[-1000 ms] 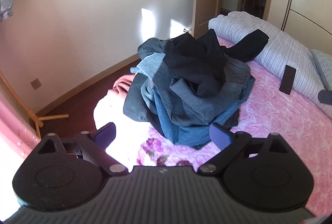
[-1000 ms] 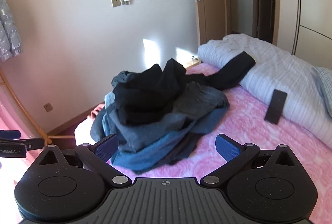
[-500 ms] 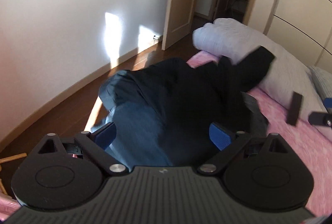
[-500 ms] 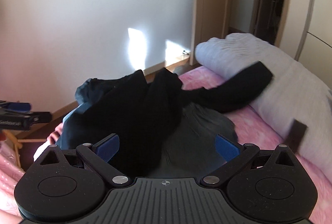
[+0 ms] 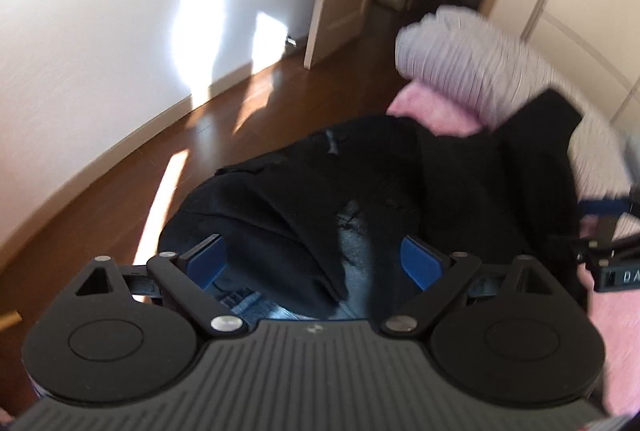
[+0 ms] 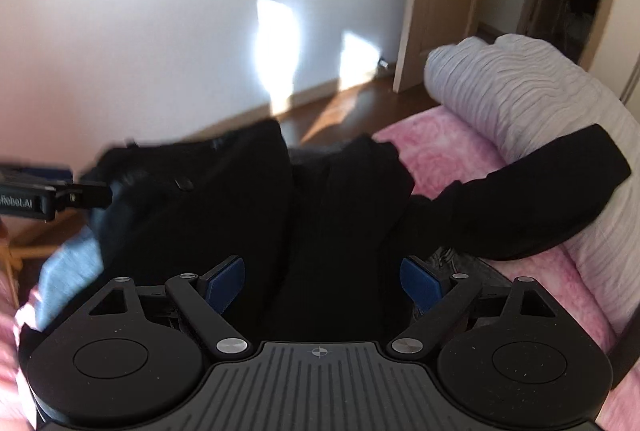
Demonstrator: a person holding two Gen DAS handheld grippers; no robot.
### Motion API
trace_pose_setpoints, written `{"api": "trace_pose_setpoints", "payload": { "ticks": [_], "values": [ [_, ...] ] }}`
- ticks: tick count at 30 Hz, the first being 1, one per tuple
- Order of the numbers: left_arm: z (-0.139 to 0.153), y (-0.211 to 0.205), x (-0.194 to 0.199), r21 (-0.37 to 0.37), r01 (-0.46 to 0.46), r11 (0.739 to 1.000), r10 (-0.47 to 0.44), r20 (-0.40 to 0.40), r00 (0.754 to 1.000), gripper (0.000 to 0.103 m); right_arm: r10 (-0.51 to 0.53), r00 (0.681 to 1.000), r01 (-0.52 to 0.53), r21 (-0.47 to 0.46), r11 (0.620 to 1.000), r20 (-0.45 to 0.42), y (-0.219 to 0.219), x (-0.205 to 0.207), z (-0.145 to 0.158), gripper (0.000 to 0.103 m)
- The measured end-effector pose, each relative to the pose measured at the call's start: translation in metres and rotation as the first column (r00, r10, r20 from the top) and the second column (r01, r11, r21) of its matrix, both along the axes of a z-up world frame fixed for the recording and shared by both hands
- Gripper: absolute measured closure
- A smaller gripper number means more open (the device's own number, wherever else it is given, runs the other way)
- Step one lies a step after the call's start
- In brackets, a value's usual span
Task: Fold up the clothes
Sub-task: 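Grasp the black garment on the pile with both grippers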
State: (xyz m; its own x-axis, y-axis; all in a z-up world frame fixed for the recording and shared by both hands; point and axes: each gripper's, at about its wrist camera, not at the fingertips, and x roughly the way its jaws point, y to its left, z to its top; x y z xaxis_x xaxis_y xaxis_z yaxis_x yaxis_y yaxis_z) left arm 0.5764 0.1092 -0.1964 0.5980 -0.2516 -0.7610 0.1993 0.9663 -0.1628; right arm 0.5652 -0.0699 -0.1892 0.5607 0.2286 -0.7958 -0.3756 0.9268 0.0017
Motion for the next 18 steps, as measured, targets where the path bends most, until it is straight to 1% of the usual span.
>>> {"api": "trace_pose_setpoints", "payload": {
  "ticks": [1,2,3,4,5,6,7,9,10,11,12,13,14,15,16,18],
  "values": [
    [0.003,-0.003,0.000,-0.022,0.003,1.000,-0.003,0.010,1.000,0.031,0.001,1.000,-0.001,-0.007,1.000,-0.010,0.000,0.003,-0.007,0.028],
    [0.008,-0.007,-0.002,-0.054,0.027,0.998,-0.025,0.025,0.999,0.031,-0.009,1.000,0.009,0.001,1.000,-0.027,-0.003,0.008,-0.013,0.045],
    [0.012,-0.014,-0.005,-0.083,0.066,0.994,-0.063,0.035,0.997,0.029,-0.019,0.999,0.020,0.009,1.000,-0.044,-0.006,0.012,-0.019,0.049],
    [0.015,-0.022,-0.007,-0.108,0.107,0.988,-0.103,0.042,0.994,0.025,-0.027,0.998,0.028,0.018,0.999,-0.057,-0.008,0.015,-0.025,0.049],
    [0.016,-0.032,-0.007,-0.127,0.150,0.980,-0.146,0.042,0.988,0.022,-0.031,0.998,0.033,0.027,0.999,-0.061,-0.011,0.016,-0.028,0.051],
    [0.014,-0.043,-0.007,-0.130,0.193,0.972,-0.190,0.036,0.981,0.020,-0.033,0.997,0.035,0.037,0.999,-0.065,-0.014,0.017,-0.030,0.053],
    [0.010,-0.056,-0.004,-0.108,0.227,0.968,-0.226,0.027,0.974,0.019,-0.030,0.997,0.033,0.045,0.998,-0.067,-0.016,0.017,-0.032,0.054],
    [-0.004,-0.078,0.002,-0.033,0.268,0.963,-0.269,-0.012,0.963,0.020,-0.025,0.997,0.030,0.065,0.997,-0.079,-0.020,0.018,-0.033,0.070],
    [-0.011,-0.089,0.005,0.005,0.287,0.958,-0.287,-0.033,0.957,0.022,-0.028,0.996,0.034,0.072,0.997,-0.082,-0.023,0.018,-0.032,0.075],
    [-0.015,-0.096,0.006,0.021,0.305,0.952,-0.304,-0.043,0.952,0.023,-0.037,0.996,0.043,0.074,0.996,-0.082,-0.026,0.018,-0.031,0.084],
    [-0.017,-0.101,0.006,0.025,0.321,0.947,-0.319,-0.046,0.947,0.035,-0.048,0.995,0.055,0.079,0.995,-0.082,-0.030,0.018,-0.029,0.087],
    [-0.017,-0.102,0.004,0.019,0.339,0.941,-0.338,-0.044,0.940,0.061,-0.067,0.995,0.074,0.090,0.993,-0.079,-0.035,0.016,-0.025,0.089],
    [-0.015,-0.102,0.002,0.008,0.358,0.934,-0.357,-0.039,0.933,0.077,-0.089,0.993,0.096,0.102,0.990,-0.073,-0.042,0.013,-0.020,0.091],
    [-0.013,-0.101,-0.001,-0.004,0.376,0.926,-0.376,-0.034,0.926,0.099,-0.111,0.992,0.118,0.113,0.987,-0.066,-0.048,0.009,-0.014,0.092],
    [-0.008,-0.099,-0.003,-0.008,0.379,0.925,-0.379,-0.013,0.925,0.100,-0.132,0.990,0.139,0.126,0.982,-0.057,-0.055,0.004,-0.007,0.093],
    [0.012,-0.091,-0.010,-0.035,0.348,0.937,-0.346,0.051,0.937,0.101,-0.171,0.985,0.172,0.161,0.972,-0.021,-0.070,-0.005,0.016,0.095]
  ]
}}
